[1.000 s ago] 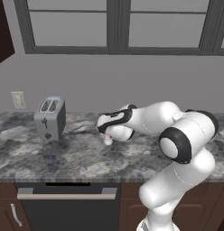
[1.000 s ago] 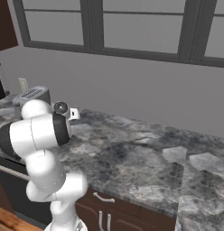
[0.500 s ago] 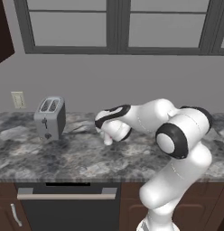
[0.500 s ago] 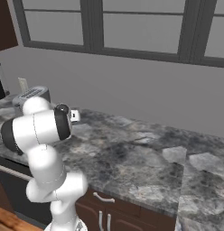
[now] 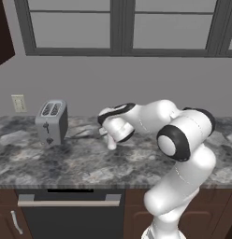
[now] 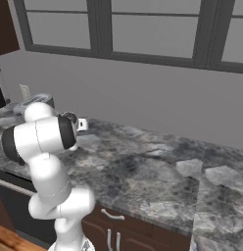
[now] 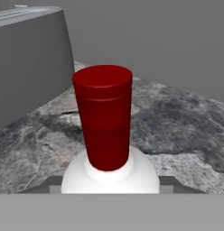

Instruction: Move the drinks to the dining counter.

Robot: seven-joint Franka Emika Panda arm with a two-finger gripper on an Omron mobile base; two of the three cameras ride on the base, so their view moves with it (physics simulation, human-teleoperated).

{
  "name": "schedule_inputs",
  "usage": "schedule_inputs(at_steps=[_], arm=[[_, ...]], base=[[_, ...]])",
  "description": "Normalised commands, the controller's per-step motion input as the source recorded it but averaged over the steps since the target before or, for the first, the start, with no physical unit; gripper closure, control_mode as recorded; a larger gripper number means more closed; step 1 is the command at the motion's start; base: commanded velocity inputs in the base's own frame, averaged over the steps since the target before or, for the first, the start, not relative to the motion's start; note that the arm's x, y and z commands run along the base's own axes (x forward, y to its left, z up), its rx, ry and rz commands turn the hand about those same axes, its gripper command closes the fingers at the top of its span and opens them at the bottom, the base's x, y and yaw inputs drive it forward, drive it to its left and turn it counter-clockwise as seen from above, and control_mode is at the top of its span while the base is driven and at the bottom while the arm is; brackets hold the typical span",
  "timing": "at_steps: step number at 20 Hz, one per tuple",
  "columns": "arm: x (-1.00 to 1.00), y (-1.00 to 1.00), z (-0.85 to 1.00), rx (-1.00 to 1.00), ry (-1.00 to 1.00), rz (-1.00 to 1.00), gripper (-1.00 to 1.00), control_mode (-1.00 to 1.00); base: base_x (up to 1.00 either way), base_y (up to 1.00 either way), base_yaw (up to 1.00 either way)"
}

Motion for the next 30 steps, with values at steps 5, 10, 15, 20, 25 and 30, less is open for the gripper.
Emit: schedule_inputs(at_steps=[5, 10, 15, 20, 25, 30], arm=[[0.01, 0.00, -0.09, 0.02, 0.00, 0.00, 1.00, -1.00], [-0.74, -0.26, 0.67, 0.00, -0.04, -0.20, 1.00, -1.00], [-1.00, -0.43, 1.00, 0.01, -0.04, -0.21, 1.00, -1.00], [-1.00, -0.50, 1.00, 0.01, 0.04, -0.21, 1.00, -1.00], [-0.75, -0.42, 1.00, 0.00, 0.16, -0.19, 1.00, -1.00], [-0.41, -0.35, 1.00, 0.00, 0.13, -0.15, 1.00, -1.00]], base=[[0.00, 0.00, 0.00], [0.00, 0.00, 0.00], [0.00, 0.00, 0.00], [0.00, 0.00, 0.00], [0.00, 0.00, 0.00], [0.00, 0.00, 0.00]])
